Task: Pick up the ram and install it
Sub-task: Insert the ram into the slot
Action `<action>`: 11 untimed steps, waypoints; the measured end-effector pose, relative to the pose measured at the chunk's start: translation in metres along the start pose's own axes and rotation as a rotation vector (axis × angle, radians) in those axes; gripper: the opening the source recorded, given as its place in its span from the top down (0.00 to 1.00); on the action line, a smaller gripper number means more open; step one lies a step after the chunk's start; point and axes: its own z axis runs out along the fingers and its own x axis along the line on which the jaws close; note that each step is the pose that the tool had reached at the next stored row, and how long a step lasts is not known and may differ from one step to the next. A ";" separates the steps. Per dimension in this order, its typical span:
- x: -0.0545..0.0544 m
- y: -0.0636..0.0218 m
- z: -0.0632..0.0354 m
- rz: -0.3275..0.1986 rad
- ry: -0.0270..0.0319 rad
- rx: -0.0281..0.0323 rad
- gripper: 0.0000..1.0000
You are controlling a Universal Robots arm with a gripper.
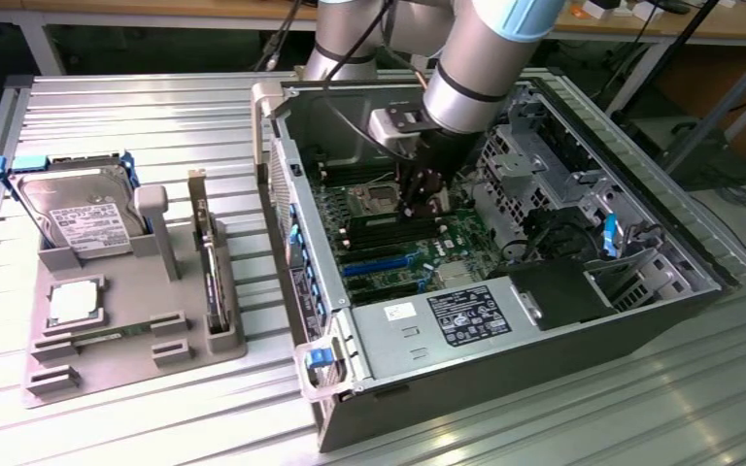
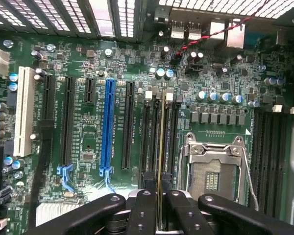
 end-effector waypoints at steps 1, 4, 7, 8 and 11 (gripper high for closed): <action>0.000 -0.0004 0.0058 0.023 -0.0015 0.0019 0.86; 0.001 -0.0004 0.0070 0.044 -0.0026 0.0034 0.86; 0.001 -0.0009 0.0071 0.045 -0.0026 0.0035 0.86; 0.001 -0.0017 0.0072 0.045 -0.0028 0.0035 0.86; 0.002 -0.0059 0.0070 0.044 -0.0034 0.0034 0.86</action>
